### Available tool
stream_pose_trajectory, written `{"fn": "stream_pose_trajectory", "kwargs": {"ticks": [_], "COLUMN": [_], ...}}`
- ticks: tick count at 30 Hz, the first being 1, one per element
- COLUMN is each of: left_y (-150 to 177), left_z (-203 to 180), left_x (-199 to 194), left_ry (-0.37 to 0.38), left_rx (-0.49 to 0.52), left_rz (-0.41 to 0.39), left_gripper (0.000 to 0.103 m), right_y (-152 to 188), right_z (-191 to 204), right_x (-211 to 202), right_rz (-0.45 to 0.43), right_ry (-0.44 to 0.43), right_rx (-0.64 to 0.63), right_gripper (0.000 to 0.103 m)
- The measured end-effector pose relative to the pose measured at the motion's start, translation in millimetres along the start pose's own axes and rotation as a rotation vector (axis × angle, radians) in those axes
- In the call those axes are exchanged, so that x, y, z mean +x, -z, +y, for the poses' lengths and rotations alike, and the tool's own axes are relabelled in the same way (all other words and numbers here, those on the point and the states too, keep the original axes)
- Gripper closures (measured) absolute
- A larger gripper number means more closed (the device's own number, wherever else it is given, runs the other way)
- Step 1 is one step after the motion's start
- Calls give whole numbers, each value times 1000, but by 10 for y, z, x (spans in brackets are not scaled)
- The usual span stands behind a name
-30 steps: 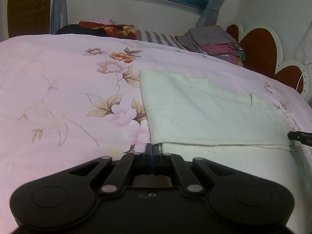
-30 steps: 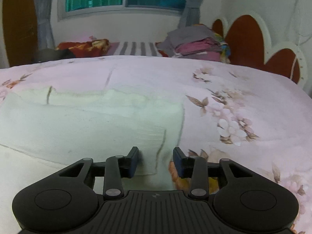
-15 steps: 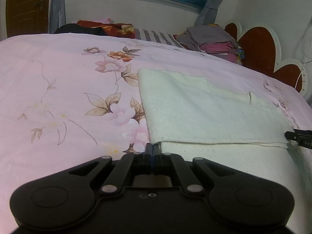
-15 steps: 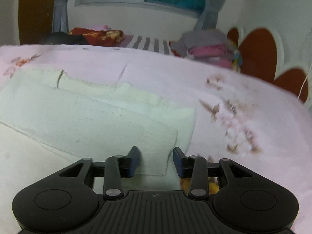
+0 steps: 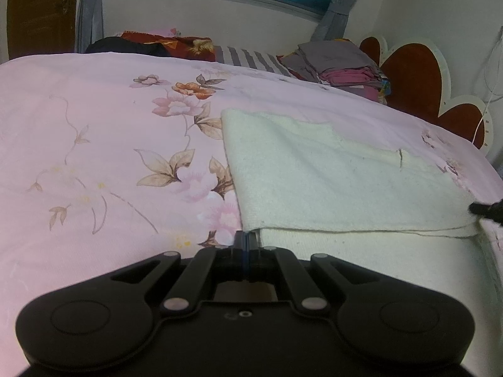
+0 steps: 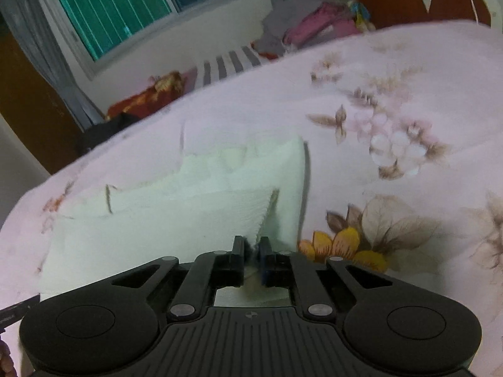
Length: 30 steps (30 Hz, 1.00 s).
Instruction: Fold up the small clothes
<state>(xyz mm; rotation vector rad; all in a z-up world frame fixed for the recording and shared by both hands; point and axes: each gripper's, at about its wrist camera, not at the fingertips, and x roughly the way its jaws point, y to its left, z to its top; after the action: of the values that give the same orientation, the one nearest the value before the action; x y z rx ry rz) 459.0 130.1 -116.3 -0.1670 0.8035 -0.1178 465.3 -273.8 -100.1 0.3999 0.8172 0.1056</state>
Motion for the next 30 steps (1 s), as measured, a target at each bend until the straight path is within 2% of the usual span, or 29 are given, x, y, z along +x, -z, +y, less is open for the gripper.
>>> {"fn": "stream_pose_trajectory", "kwargs": {"ticks": [3,5,8,10,13,17,21,23,25,26,27,28,29,30], "left_y": [4,5,0,-6,-11,-10,18,11,3,-5,-19,-37,-56,-92], "left_z": [13,20,28,36,44,25,35,54,72,93,121,129,103,37], "left_x": [5,7,4,2,9,9,28,24,7,-16,-71,-165,-280,-379], "left_ry": [4,7,10,11,15,8,8,13,11,16,22,12,1,5], "left_rx": [1,0,5,11,11,19,24,5,0,-5,-21,-31,-22,3], "left_rz": [0,1,5,9,12,5,2,4,10,17,19,-2,-53,-107], "left_gripper": [103,103,103,103,103,103,103,103,102,100,85,77,70,70], "right_y": [-4,32,143,193,191,169,189,244,271,242,228,216,202,192], "right_z": [173,239,204,115,33,83,217,166,126,139,146,153,169,186], "right_x": [-207,-245,-42,35,10,58,-122,-7,48,29,-13,-66,-153,-234], "right_rz": [-72,-83,-2,26,13,30,-4,39,45,41,22,1,-32,-64], "right_ry": [-1,2,56,41,8,6,40,96,94,100,102,111,127,121], "right_rx": [-70,-100,-110,-62,-6,-49,-145,-159,-151,-146,-140,-135,-136,-137], "right_gripper": [99,99,99,99,99,100,101,101,101,100,100,99,98,97]}}
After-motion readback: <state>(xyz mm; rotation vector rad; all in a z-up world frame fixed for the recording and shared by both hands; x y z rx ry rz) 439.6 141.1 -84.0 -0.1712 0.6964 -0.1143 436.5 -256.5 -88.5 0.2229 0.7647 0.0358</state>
